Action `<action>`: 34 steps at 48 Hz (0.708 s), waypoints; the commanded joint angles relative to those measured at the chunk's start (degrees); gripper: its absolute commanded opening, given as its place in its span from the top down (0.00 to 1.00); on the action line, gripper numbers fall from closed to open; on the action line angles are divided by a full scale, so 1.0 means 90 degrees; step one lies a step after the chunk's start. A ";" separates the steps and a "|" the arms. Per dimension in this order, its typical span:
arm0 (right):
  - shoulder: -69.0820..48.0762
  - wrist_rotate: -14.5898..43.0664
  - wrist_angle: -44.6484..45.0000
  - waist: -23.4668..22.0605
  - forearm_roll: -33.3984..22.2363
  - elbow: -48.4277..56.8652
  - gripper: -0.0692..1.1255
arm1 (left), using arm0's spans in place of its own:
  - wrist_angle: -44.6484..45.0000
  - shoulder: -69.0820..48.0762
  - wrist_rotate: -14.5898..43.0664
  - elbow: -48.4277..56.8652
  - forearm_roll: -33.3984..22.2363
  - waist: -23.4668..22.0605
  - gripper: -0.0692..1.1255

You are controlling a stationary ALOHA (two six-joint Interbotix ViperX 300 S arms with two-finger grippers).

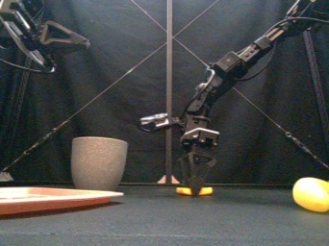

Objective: Pick the fries then place it on the pink plate
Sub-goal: Place fries on the pink plate

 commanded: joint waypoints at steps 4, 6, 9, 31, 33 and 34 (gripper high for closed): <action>-0.0156 0.0049 -0.0029 -0.0010 0.0068 -0.0098 0.41 | -0.0059 0.0020 -0.0010 -0.0088 0.0000 0.0000 0.95; -0.0156 0.0068 -0.0039 -0.0010 0.0068 -0.0117 0.41 | -0.0059 0.0029 -0.0010 -0.0088 0.0000 0.0000 0.95; -0.0225 0.0117 -0.0049 0.0020 0.0068 -0.0127 0.41 | -0.0059 0.0020 0.0000 -0.0088 0.0000 0.0010 0.95; -0.0195 0.1416 -0.0859 0.1748 -0.0166 -0.1211 0.41 | -0.0264 0.0020 0.0020 -0.0117 0.0000 0.0322 0.95; -0.0127 0.1582 -0.0967 0.1895 -0.0205 -0.1357 0.41 | -0.0264 0.0029 0.0010 -0.0117 0.0000 0.0361 0.95; -0.0088 0.1680 -0.1025 0.1963 -0.0244 -0.1426 0.41 | -0.0264 0.0020 0.0010 -0.0117 0.0000 0.0381 0.95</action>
